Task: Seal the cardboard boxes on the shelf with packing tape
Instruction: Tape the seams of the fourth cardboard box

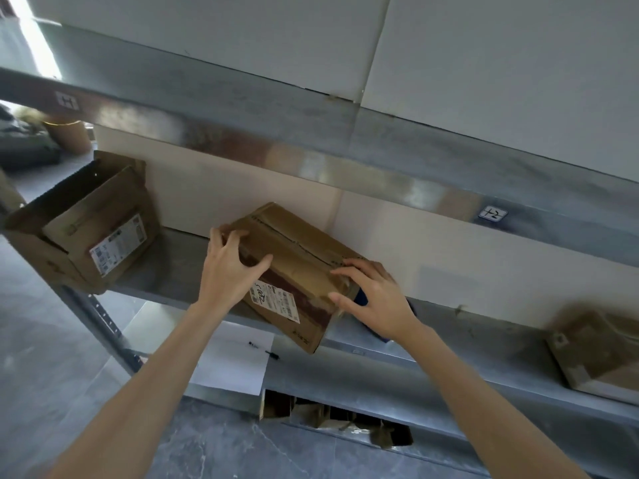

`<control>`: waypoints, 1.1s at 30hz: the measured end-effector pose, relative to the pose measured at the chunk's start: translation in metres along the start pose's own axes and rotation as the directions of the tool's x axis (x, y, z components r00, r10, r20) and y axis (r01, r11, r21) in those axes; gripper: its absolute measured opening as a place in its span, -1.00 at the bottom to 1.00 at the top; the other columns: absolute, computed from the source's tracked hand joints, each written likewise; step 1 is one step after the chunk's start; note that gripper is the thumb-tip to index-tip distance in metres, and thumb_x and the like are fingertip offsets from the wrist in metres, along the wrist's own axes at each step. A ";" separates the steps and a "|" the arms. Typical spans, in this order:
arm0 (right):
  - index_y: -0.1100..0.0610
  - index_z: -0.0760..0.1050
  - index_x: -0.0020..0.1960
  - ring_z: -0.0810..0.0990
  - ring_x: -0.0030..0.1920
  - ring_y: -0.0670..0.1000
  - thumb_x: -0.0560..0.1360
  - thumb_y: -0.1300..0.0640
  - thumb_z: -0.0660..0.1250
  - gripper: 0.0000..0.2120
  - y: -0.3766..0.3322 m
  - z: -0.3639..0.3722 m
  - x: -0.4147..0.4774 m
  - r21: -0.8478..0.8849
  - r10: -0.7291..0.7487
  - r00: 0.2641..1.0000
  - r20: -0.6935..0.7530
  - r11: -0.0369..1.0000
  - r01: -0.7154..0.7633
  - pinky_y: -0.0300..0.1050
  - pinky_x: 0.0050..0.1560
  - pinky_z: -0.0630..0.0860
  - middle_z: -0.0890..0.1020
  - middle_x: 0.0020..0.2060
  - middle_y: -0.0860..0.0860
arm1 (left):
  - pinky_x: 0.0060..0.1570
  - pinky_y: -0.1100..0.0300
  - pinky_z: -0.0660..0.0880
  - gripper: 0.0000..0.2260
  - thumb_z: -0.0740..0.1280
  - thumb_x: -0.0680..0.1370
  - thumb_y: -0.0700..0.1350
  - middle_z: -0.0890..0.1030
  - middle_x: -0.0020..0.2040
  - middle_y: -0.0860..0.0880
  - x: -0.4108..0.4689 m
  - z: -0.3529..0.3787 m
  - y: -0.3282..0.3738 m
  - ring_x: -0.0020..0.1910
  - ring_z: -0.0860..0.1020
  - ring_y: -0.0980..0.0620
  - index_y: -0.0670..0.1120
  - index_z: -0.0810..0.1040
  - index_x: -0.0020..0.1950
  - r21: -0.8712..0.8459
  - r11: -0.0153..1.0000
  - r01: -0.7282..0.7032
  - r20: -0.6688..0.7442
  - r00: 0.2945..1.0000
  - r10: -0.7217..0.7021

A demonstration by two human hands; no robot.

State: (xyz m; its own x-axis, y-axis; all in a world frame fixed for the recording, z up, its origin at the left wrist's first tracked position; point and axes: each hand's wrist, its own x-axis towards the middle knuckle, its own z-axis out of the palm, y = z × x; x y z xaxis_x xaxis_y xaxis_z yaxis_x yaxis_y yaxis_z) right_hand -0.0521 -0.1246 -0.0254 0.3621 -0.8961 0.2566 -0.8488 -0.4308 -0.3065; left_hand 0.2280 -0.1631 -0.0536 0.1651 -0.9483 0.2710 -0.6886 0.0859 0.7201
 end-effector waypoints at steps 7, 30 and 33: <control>-0.11 0.43 0.36 0.40 0.29 -0.02 0.52 -0.39 0.06 -0.44 0.008 -0.006 0.006 -0.102 -0.129 0.991 0.026 0.986 0.131 0.01 0.22 0.42 0.48 0.31 -0.10 | 0.37 -0.08 0.33 -0.41 0.43 0.43 0.26 0.30 0.46 -0.06 -0.045 0.023 0.046 0.46 0.20 -0.10 -0.02 0.46 0.34 0.197 0.979 0.055 -0.065 0.997 -0.042; -0.10 -0.06 0.58 0.58 0.05 0.19 0.64 -0.08 0.17 -0.39 0.128 0.033 -0.028 -0.007 0.266 0.841 0.471 0.954 -0.298 0.01 -0.02 0.51 0.57 0.11 0.17 | 0.43 -0.10 0.33 -0.54 0.46 0.46 0.18 0.30 0.46 0.16 -0.093 0.044 0.070 0.46 0.26 0.09 0.15 0.46 0.31 -0.091 0.992 0.085 -0.012 0.996 -0.086; -0.09 -0.14 0.59 0.50 -0.38 0.11 0.64 0.05 0.20 -0.32 0.130 0.045 -0.026 0.063 0.256 0.843 0.473 0.945 -0.322 -0.03 -0.35 0.44 0.49 -0.40 0.10 | 0.41 -0.10 0.34 -0.54 0.47 0.45 0.17 0.31 0.45 0.18 -0.093 0.045 0.068 0.46 0.27 0.11 0.15 0.47 0.31 -0.101 0.992 0.079 -0.023 0.996 -0.081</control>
State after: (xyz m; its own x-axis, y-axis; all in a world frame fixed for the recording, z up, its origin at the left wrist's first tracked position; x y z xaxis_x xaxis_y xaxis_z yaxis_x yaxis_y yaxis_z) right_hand -0.1540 -0.1618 -0.1135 0.2705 -0.9161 -0.2958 -0.8942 -0.1253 -0.4297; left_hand 0.1341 -0.0829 -0.0590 0.2370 -0.9447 0.2265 -0.5987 0.0415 0.7999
